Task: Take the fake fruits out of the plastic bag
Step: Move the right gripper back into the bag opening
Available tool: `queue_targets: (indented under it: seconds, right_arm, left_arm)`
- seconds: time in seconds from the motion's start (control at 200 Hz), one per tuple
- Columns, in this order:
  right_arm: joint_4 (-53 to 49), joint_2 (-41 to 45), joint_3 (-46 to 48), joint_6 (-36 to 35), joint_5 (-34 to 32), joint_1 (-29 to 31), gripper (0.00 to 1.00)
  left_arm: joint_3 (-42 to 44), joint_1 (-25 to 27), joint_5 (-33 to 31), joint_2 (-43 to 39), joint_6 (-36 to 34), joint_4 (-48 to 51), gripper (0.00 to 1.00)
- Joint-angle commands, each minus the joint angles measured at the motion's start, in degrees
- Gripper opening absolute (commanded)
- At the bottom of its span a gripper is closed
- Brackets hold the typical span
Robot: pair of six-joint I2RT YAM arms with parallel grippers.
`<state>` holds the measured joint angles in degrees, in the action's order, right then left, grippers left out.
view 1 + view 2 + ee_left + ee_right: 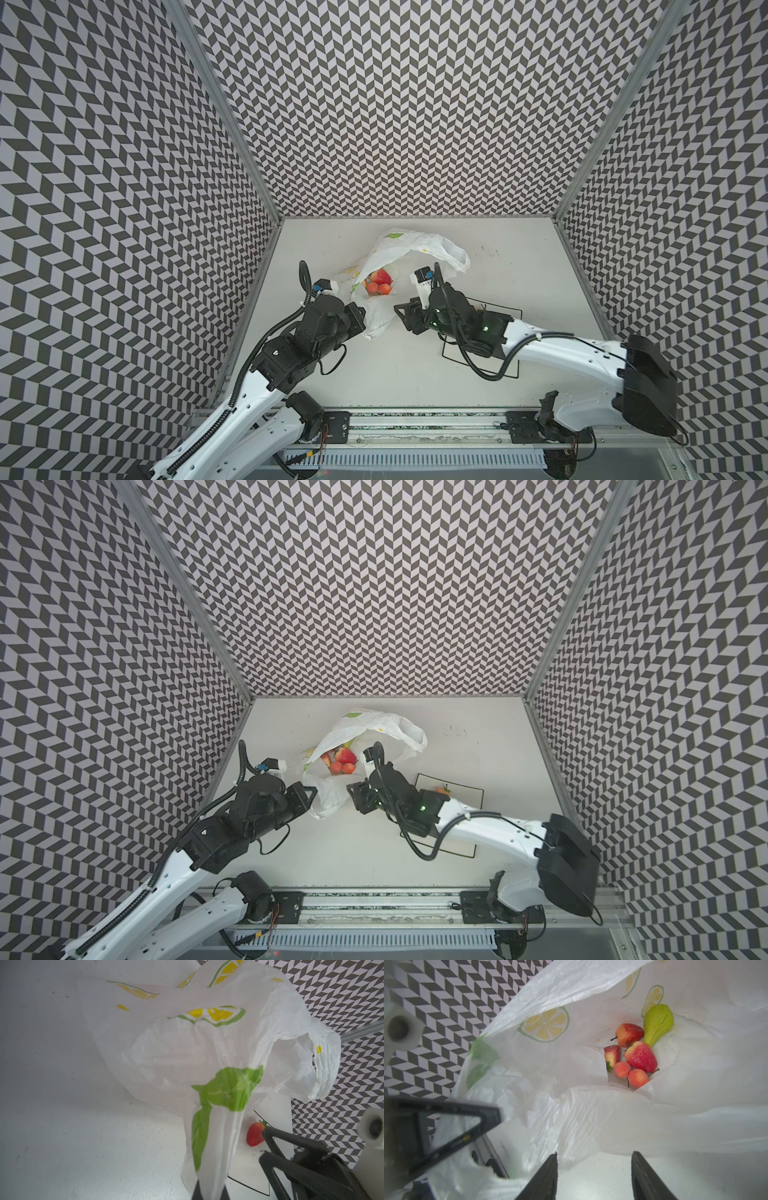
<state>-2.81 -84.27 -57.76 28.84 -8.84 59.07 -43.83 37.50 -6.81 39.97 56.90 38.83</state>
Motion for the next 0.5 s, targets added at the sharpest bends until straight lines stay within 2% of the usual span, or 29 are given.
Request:
queue_targets:
  seconds: [0.0, 0.16, 0.265, 0.35, 0.496]
  right_arm:
    - [3.61, -5.65, -5.5, 4.01, -4.18, 0.08, 0.54]
    - [4.32, -13.18, -9.32, 9.71, -6.07, -0.63, 0.53]
    - [4.35, -17.11, -10.79, 15.82, -5.79, -1.63, 0.52]
    - [5.83, -19.82, -10.86, 21.63, -1.72, -3.76, 0.52]
    - [6.49, -25.15, -14.06, 25.78, 3.39, -7.3, 0.52]
  left_arm:
    - [-0.12, 0.3, -0.91, -0.86, 1.19, 3.01, 0.0]
    - [-0.55, 0.3, -0.93, -0.74, 1.02, 4.1, 0.0]
    - [-0.55, 0.28, -0.67, -0.76, 1.02, 4.32, 0.0]
    - [-0.46, 0.3, -0.32, -1.03, 1.01, 4.41, 0.0]
    - [-0.37, 0.3, 0.27, -2.02, 1.31, 4.89, 0.0]
